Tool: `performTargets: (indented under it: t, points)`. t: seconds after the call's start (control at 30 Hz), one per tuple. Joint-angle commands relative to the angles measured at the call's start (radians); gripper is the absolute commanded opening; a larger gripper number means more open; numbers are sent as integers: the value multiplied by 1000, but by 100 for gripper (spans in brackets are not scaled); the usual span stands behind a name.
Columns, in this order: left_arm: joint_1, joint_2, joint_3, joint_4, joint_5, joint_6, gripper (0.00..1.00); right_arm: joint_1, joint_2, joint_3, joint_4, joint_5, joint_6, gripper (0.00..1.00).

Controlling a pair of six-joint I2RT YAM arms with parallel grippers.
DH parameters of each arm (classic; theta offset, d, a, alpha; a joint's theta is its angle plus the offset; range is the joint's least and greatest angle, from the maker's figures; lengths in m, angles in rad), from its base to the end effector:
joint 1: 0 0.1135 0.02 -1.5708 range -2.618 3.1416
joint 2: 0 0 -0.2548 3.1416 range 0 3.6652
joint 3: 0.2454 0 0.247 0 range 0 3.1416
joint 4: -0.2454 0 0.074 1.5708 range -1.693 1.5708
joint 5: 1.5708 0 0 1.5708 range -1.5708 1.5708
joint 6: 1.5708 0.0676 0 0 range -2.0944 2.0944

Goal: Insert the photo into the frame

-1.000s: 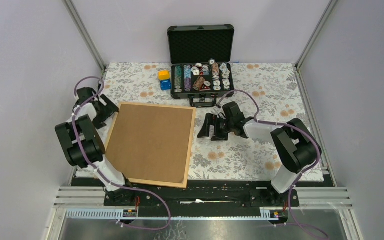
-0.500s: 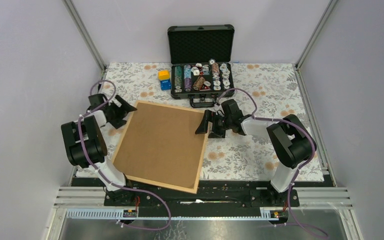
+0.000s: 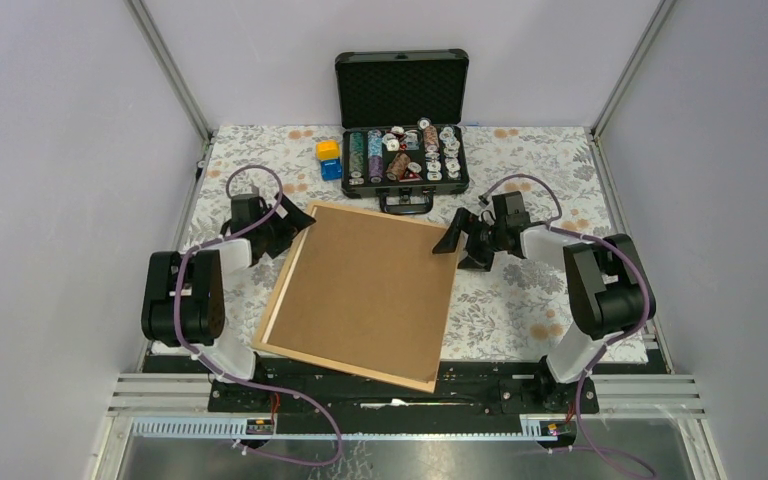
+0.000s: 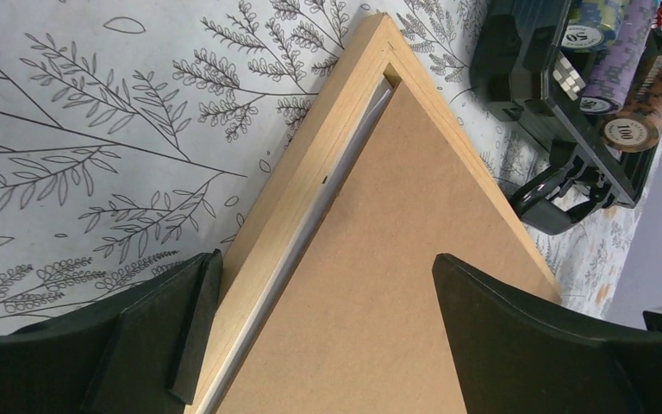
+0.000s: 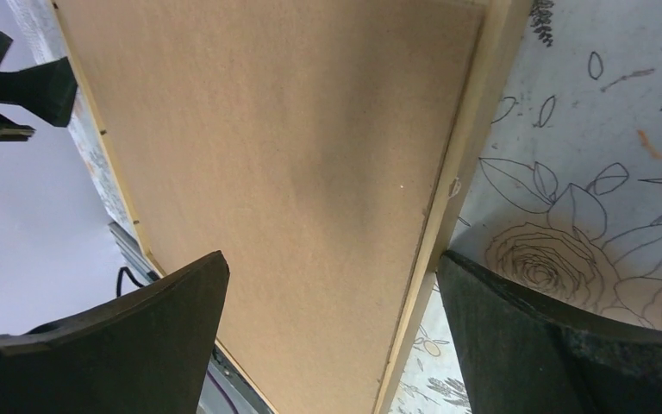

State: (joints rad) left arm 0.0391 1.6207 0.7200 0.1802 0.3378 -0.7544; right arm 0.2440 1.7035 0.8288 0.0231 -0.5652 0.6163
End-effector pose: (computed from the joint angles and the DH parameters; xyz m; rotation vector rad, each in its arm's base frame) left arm 0.3327 -0.0094 0.1266 -0.7413 2.2394 -0.7485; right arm 0.3209 0.1172 0.1221 0.1957 2.5224 1.0581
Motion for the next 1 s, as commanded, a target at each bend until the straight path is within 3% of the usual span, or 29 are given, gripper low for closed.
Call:
performTargets:
  t: [0.0, 0.1, 0.23, 0.37, 0.5, 0.67, 0.87, 0.97]
  points:
    - [-152, 0, -32, -101, 204, -140, 98, 15, 38, 9, -99, 95, -136, 100]
    - [-181, -44, -21, -188, 170, -92, 99, 9, -17, -1, -147, 181, -152, 100]
    - [-179, -103, 69, -407, 30, 81, 99, 9, -114, -17, -241, 276, -159, 100]
    - [-161, -141, 152, -514, -68, 186, 99, 9, -212, -50, -274, 226, -133, 100]
    - [-86, -114, 135, -491, 26, 194, 99, 1, -231, -69, -272, 200, -114, 98]
    - [-65, -78, 106, -468, 77, 206, 99, -14, -279, -59, -379, 358, -168, 100]
    - [-63, -67, 88, -445, 126, 200, 99, -12, -403, -146, -479, 146, -170, 98]
    - [-63, -54, 84, -431, 146, 193, 99, 3, -487, -185, -508, 66, -159, 90]
